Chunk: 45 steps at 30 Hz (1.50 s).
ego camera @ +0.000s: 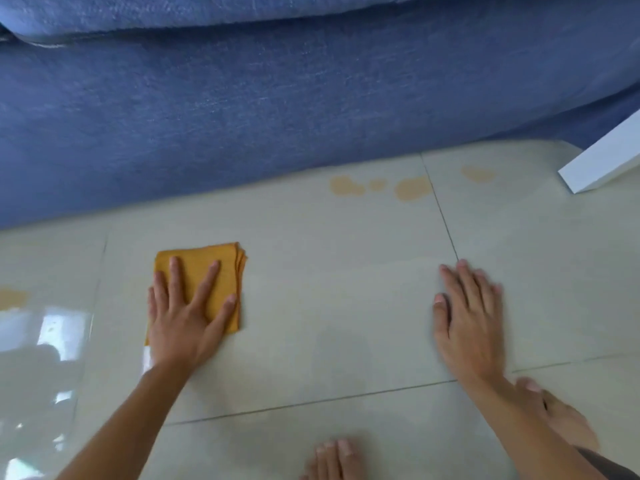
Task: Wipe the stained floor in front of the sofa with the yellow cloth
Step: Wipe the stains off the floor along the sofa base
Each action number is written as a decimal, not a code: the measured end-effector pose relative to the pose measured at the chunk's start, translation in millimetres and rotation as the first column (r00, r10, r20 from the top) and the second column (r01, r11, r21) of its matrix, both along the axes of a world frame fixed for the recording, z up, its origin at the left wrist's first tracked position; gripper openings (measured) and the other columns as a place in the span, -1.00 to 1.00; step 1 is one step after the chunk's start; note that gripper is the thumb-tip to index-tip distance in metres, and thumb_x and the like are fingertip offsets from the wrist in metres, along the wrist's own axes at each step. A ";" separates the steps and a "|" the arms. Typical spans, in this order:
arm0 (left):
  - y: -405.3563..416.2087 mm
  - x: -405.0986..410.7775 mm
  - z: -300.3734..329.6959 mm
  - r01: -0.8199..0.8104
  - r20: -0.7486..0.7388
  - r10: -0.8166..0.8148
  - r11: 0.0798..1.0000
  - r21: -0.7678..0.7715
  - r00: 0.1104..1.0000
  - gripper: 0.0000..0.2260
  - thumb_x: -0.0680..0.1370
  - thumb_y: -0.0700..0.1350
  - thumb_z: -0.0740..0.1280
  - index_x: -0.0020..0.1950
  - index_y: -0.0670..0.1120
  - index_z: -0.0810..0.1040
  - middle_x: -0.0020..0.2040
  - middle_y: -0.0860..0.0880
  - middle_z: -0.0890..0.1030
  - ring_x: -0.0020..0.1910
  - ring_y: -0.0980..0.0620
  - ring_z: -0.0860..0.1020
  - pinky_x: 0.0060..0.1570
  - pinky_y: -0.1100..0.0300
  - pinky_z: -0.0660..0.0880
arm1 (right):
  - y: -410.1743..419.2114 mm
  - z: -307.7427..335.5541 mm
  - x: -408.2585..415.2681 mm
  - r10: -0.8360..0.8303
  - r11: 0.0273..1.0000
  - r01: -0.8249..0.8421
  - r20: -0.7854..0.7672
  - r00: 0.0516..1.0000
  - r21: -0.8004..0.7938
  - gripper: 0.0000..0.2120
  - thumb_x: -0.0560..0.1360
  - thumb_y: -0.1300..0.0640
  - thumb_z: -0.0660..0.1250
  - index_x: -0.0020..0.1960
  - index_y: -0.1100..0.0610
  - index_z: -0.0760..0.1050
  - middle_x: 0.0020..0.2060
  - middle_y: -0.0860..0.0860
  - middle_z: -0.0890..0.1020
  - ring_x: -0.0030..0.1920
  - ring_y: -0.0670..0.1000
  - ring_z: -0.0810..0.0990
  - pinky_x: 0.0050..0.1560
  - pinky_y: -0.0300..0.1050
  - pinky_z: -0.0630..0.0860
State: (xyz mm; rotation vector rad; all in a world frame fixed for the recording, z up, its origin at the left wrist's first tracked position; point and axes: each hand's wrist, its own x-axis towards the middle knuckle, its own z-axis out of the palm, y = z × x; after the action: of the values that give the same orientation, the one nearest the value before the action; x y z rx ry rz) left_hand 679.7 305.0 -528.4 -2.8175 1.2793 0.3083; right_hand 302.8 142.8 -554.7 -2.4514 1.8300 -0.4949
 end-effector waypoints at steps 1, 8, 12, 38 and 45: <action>-15.7 9.0 -0.6 -0.046 0.004 0.046 0.999 -0.006 0.999 -0.35 0.45 0.45 -0.12 0.53 0.35 0.00 0.62 -0.13 -0.08 0.59 -0.23 -0.09 0.55 -0.15 -0.08 | 0.7 -1.4 -0.2 -0.001 1.000 0.001 0.001 1.000 0.002 -0.54 0.58 0.07 0.11 0.43 0.16 0.46 0.47 0.17 0.44 0.46 0.25 0.39 0.51 0.30 0.19; -174.0 3.4 -5.9 -0.046 0.014 0.046 0.999 -0.012 0.999 -0.35 0.48 0.45 -0.14 0.56 0.29 -0.01 0.61 -0.21 -0.08 0.56 -0.33 -0.14 0.54 -0.16 -0.21 | -0.4 -1.1 -0.7 0.002 1.000 -0.002 0.016 1.000 0.013 -0.54 0.58 0.08 0.12 0.45 0.15 0.44 0.49 0.15 0.41 0.49 0.24 0.37 0.53 0.30 0.15; -240.2 -75.6 -1.6 0.182 -0.026 -0.182 0.983 -0.002 0.983 -0.36 0.48 0.44 -0.16 0.55 0.31 -0.07 0.61 -0.23 -0.06 0.56 -0.35 -0.11 0.53 -0.21 -0.19 | -1.3 -0.8 -0.2 0.004 1.000 -0.004 0.063 0.998 0.010 -0.55 0.58 0.08 0.13 0.42 0.15 0.47 0.48 0.14 0.43 0.49 0.22 0.38 0.54 0.30 0.15; -264.8 -94.7 -4.0 0.148 0.018 -0.149 0.989 0.027 0.989 -0.33 0.47 0.45 -0.20 0.56 0.28 -0.08 0.60 -0.25 -0.06 0.56 -0.34 -0.11 0.53 -0.18 -0.21 | -22.4 -8.1 -61.0 -0.151 0.987 0.152 0.026 0.988 -0.050 -0.55 0.60 0.11 0.12 0.45 0.17 0.43 0.49 0.16 0.42 0.49 0.22 0.37 0.52 0.29 0.19; -242.9 -249.5 0.0 0.637 -0.067 -0.635 0.771 -0.007 0.769 -0.37 0.49 0.43 -0.13 0.55 0.32 -0.09 0.61 -0.18 -0.18 0.56 -0.31 -0.20 0.52 -0.21 -0.14 | -29.8 8.0 -66.7 -0.174 0.983 0.185 0.316 0.933 -0.004 -0.60 0.59 0.14 0.15 0.37 0.20 0.51 0.40 0.16 0.52 0.43 0.15 0.46 0.49 0.16 0.28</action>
State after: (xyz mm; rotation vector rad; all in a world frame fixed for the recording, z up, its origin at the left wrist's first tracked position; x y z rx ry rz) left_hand 430.1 62.0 -528.4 -2.1709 2.1198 0.3690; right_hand 236.1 113.0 -546.7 -2.0807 1.9252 -0.8772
